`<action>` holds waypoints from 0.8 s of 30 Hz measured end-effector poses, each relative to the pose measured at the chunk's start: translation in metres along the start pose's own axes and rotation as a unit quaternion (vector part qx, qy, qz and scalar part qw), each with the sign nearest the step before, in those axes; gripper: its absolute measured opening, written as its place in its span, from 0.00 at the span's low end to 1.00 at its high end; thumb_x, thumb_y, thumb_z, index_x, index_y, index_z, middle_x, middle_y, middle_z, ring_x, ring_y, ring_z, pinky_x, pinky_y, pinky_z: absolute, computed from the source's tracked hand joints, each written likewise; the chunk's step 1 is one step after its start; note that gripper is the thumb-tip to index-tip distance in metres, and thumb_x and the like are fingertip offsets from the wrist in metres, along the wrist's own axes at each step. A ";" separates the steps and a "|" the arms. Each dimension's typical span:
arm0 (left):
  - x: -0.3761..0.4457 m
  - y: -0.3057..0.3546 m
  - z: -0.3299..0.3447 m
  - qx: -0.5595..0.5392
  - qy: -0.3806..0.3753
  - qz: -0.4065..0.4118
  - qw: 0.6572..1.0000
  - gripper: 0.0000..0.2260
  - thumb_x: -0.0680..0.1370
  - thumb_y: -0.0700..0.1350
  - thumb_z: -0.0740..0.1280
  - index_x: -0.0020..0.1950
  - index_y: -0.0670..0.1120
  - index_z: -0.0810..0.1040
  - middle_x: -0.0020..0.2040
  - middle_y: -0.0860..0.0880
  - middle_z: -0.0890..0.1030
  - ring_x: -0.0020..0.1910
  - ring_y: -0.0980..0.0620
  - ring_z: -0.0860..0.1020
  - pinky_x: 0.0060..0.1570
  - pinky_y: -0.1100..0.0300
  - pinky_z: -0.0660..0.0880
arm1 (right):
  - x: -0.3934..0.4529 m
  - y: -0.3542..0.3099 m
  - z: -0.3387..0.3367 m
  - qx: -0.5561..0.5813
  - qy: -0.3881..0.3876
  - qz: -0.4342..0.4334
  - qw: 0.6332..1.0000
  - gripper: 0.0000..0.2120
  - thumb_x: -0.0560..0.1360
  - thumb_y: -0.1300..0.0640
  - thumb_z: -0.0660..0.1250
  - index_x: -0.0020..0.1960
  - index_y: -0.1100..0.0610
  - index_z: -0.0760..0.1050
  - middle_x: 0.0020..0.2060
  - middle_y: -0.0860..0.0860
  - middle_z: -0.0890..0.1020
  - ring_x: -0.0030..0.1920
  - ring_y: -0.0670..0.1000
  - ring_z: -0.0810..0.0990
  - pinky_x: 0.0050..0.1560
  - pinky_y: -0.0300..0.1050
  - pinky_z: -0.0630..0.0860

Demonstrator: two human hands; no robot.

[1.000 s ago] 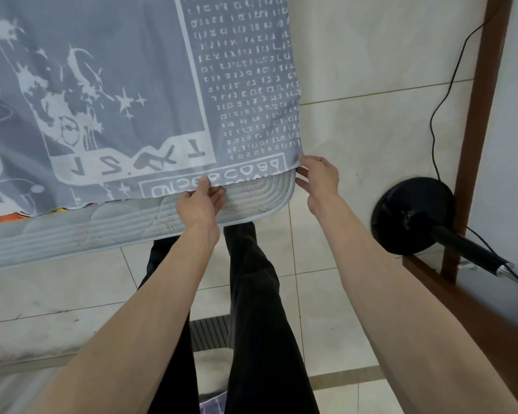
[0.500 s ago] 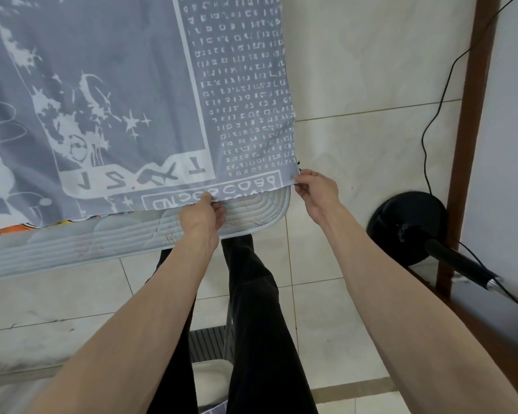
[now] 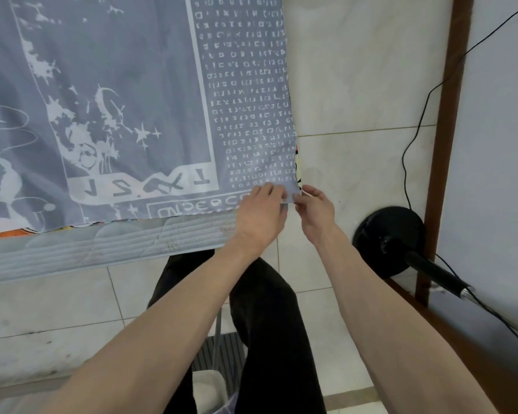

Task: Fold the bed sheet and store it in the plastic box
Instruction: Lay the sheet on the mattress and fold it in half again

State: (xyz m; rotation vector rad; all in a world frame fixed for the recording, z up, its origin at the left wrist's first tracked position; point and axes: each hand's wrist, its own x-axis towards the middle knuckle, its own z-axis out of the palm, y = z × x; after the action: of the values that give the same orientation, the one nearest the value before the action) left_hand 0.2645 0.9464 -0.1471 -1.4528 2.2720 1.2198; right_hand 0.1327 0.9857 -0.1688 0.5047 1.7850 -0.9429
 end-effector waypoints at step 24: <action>-0.008 0.059 0.037 -0.067 0.301 -0.002 0.951 0.05 0.84 0.46 0.64 0.52 0.47 0.78 0.50 0.53 0.81 0.49 0.52 0.78 0.49 0.61 0.74 | 0.029 -0.067 -0.037 -0.254 -0.285 0.056 0.922 0.10 0.76 0.68 0.69 0.56 0.70 0.80 0.43 0.61 0.84 0.45 0.58 0.84 0.46 0.47 0.82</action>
State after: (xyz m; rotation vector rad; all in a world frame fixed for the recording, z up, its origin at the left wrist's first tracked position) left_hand 0.2107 0.9893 -0.1346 -2.1147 2.5778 1.0444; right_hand 0.0527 0.9719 -0.1639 -0.0127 1.3665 -0.4454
